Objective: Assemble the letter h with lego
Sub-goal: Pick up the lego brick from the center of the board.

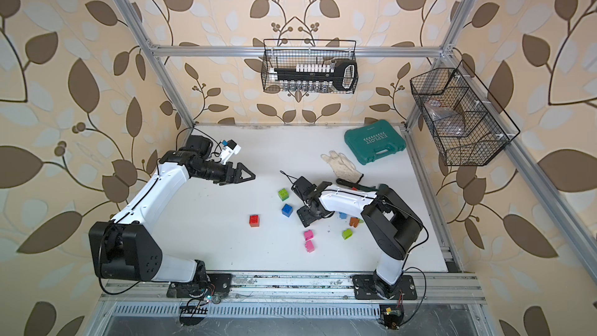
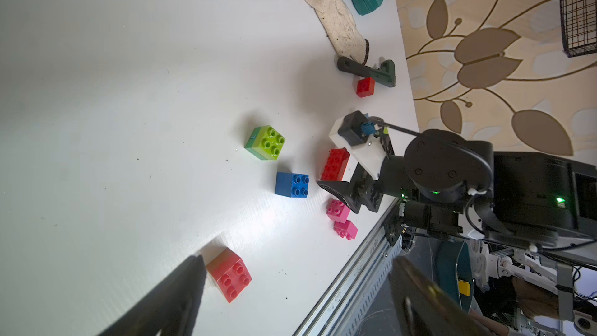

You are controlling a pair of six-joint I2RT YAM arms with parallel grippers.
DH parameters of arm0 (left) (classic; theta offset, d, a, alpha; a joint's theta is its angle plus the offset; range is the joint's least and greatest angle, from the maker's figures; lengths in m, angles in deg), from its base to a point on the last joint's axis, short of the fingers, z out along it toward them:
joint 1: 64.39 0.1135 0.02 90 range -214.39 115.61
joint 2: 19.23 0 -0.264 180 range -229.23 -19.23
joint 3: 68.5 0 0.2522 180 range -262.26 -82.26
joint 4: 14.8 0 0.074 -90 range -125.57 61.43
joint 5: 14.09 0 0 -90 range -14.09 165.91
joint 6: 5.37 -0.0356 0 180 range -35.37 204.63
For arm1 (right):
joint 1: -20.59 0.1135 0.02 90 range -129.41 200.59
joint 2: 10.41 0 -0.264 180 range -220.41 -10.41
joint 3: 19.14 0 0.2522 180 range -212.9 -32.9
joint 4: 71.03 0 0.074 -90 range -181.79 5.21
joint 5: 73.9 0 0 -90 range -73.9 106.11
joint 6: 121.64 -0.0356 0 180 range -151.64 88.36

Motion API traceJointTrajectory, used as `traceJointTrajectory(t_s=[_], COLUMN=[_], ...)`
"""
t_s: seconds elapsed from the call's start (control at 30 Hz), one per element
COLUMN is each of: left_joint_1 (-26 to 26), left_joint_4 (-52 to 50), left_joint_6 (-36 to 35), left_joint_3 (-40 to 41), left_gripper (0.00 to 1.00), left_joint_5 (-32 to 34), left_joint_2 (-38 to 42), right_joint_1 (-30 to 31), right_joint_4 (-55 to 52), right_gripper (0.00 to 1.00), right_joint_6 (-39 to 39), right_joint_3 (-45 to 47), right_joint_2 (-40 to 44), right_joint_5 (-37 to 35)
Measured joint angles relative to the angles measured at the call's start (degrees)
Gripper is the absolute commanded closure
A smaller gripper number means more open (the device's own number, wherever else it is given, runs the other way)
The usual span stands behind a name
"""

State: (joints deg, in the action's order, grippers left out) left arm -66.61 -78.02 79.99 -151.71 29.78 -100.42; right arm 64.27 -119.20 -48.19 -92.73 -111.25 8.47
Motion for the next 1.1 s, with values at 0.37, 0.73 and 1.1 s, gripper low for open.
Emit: traceJointTrajectory(t_s=[0.37, 0.73, 1.1], left_joint_1=[-0.48, -8.79, -10.19], left_joint_4=[-0.94, -5.51, -6.97], left_joint_6=[1.49, 1.6, 0.85], left_joint_3=[-0.81, -4.02, -4.0], left_gripper=[0.12, 0.13, 0.22], left_joint_5=[-0.72, -4.66, -8.83], left_joint_2=[-0.37, -5.35, -6.36], right_joint_1=[1.62, 13.53, 17.18], right_joint_4=[0.94, 20.13, 30.58], right_gripper=[0.42, 0.42, 0.42], right_joint_6=[1.01, 11.08, 18.69], right_joint_3=[0.57, 3.21, 0.74], right_joint_2=[9.33, 20.72, 15.34], right_joint_5=[0.63, -2.49, -6.6])
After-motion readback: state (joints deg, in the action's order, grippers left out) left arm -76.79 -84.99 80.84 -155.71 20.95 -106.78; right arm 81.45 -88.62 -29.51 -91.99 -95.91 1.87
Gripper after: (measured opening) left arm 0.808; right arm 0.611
